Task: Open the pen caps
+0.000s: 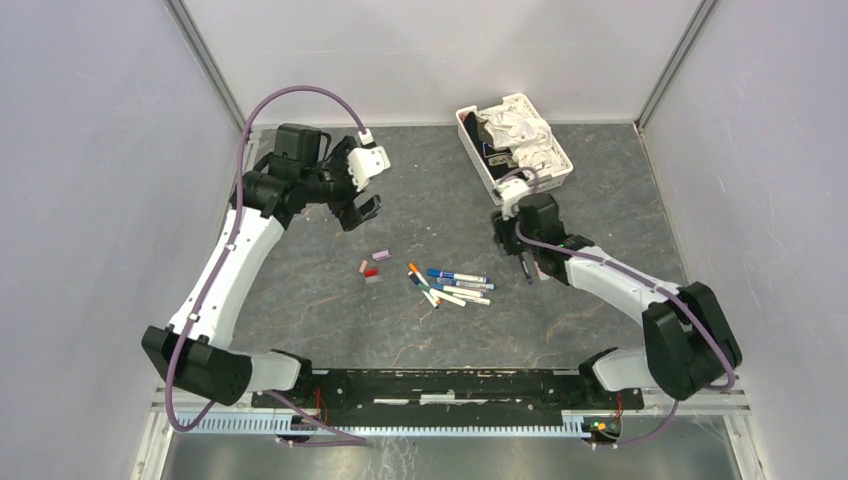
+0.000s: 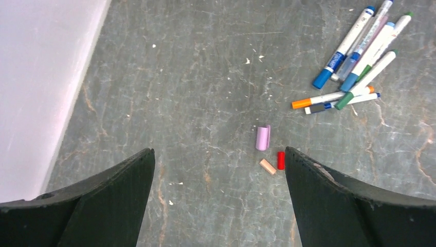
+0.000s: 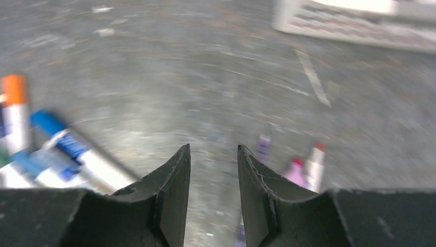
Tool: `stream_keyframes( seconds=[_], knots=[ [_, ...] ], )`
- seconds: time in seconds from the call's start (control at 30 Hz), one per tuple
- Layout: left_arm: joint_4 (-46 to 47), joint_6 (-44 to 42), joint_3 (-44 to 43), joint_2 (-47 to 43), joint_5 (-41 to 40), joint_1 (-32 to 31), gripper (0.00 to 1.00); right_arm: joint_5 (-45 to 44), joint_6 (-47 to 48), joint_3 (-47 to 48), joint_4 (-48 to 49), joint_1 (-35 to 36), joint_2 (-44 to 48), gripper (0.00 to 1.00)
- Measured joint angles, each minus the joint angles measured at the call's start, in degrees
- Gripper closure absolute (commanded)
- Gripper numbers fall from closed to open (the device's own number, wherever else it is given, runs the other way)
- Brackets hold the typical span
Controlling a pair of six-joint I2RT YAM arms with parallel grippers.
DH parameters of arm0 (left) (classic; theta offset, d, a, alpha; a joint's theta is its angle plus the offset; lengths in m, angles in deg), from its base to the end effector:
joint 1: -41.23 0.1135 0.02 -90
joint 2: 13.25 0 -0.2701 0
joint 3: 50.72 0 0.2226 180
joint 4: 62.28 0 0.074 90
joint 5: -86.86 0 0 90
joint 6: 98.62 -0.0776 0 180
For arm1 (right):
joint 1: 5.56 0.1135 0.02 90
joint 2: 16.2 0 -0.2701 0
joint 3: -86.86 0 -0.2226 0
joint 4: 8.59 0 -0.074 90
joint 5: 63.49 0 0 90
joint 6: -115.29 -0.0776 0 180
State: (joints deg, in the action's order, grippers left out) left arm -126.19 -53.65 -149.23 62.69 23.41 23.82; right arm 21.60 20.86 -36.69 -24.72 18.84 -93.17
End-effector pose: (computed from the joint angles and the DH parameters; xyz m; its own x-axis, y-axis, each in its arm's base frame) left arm 0.2450 -0.1132 0.3662 -0.0295 0.6725 -0.7395 0.8614 0.3925 0.3225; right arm 0.2659 0.1133 0.2083 -0.5689 -0.1736 -0.8038 -0.3060 0.9520 0.0110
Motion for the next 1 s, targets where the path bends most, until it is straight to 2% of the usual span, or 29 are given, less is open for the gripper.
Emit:
stream_keyframes(
  seconds=[0.2,0.3,0.57,0.8,1.0],
  knots=[
    [-4.20,0.66,-0.24,1.49,0.81,-0.02,0.00,15.43,7.30,6.38,-2.60,7.48,-8.09,0.61],
    [-5.86,0.92,-0.24,2.84,1.46,-0.02,0.00,18.29,9.92,9.88,-5.97,9.35,-13.20,0.63],
    [-7.30,1.55,-0.22,3.15,3.61,-0.02,0.00,17.81,13.77,15.13,-11.52,14.53,-21.20,0.66],
    [-9.40,1.53,-0.04,3.15,4.09,-0.02,0.00,17.03,14.21,16.20,-11.63,15.04,-22.14,0.70],
    [-10.21,1.53,0.07,3.13,4.09,-0.02,0.00,12.57,14.34,17.27,-10.99,15.13,-23.69,0.68]
  ],
)
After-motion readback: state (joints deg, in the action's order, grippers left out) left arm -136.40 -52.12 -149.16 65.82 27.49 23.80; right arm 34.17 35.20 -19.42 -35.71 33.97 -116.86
